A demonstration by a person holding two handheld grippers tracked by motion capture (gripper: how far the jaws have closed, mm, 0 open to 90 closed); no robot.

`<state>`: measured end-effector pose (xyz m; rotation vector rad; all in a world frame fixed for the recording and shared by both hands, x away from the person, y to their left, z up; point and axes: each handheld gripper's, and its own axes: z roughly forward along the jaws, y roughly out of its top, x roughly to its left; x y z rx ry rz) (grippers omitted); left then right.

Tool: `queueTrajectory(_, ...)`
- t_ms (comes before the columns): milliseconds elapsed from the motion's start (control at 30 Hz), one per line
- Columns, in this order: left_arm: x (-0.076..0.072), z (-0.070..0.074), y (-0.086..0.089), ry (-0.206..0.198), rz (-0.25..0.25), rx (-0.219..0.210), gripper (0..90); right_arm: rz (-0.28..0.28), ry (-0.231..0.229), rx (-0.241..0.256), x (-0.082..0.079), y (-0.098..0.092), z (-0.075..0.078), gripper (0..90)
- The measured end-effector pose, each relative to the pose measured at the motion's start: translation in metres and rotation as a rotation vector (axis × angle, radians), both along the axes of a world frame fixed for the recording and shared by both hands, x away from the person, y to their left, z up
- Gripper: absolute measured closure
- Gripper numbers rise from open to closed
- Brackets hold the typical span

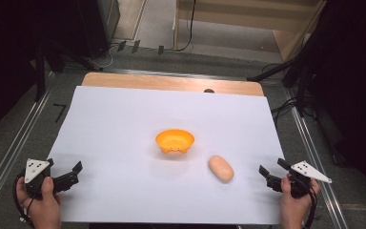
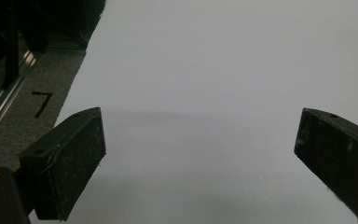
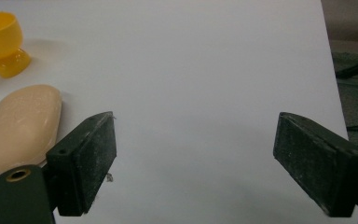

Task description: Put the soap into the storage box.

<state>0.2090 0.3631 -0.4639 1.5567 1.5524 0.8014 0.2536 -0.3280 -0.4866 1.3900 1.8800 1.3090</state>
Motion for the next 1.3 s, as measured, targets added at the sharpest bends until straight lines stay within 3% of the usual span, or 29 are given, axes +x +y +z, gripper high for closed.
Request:
queueTrajectory(233,-0.001,0.000,-0.001,-0.008,-0.004,0.006,3.3,0.041,0.061,-0.042,0.002,0.005,0.004,12.6)
queueTrajectory(333,-0.001,0.000,-0.001,-0.008,-0.003,0.008,3.3,0.072,0.097,-0.135,0.001,0.011,0.010,12.6)
queueTrajectory(367,-0.001,0.000,-0.001,-0.008,-0.003,0.008,3.3,0.072,0.097,-0.135,0.001,0.011,0.010,12.6)
queueTrajectory(400,-0.001,0.000,-0.001,-0.007,-0.004,0.009,3.3,0.091,0.134,-0.202,0.001,0.016,0.016,12.5)
queueTrajectory(600,0.000,0.000,-0.001,-0.006,-0.005,0.007,3.3,0.146,0.256,-0.259,0.006,0.026,0.028,12.4)
queueTrajectory(633,0.000,0.000,-0.001,-0.006,-0.005,0.007,3.3,0.146,0.256,-0.259,0.006,0.026,0.028,12.4)
queueTrajectory(667,0.000,0.000,-0.002,-0.004,-0.006,0.007,3.3,0.162,0.314,-0.288,0.009,0.031,0.030,12.1)
queueTrajectory(733,0.000,0.000,-0.001,-0.004,-0.007,0.007,3.3,0.176,0.334,-0.298,0.010,0.032,0.031,11.9)
queueTrajectory(767,0.000,0.000,-0.001,-0.005,-0.007,0.003,3.3,0.184,0.384,-0.323,0.014,0.037,0.031,11.5)
queueTrajectory(867,0.000,0.000,-0.001,-0.001,-0.007,0.003,3.3,0.207,0.436,-0.380,0.019,0.044,0.032,9.7)
queueTrajectory(1067,0.001,0.000,-0.001,0.009,-0.011,0.009,3.3,0.232,0.521,-0.392,0.028,0.056,0.034,4.3)
queueTrajectory(1300,0.001,0.000,-0.001,0.015,-0.012,0.009,3.3,0.247,0.560,-0.414,0.034,0.070,0.038,1.6)
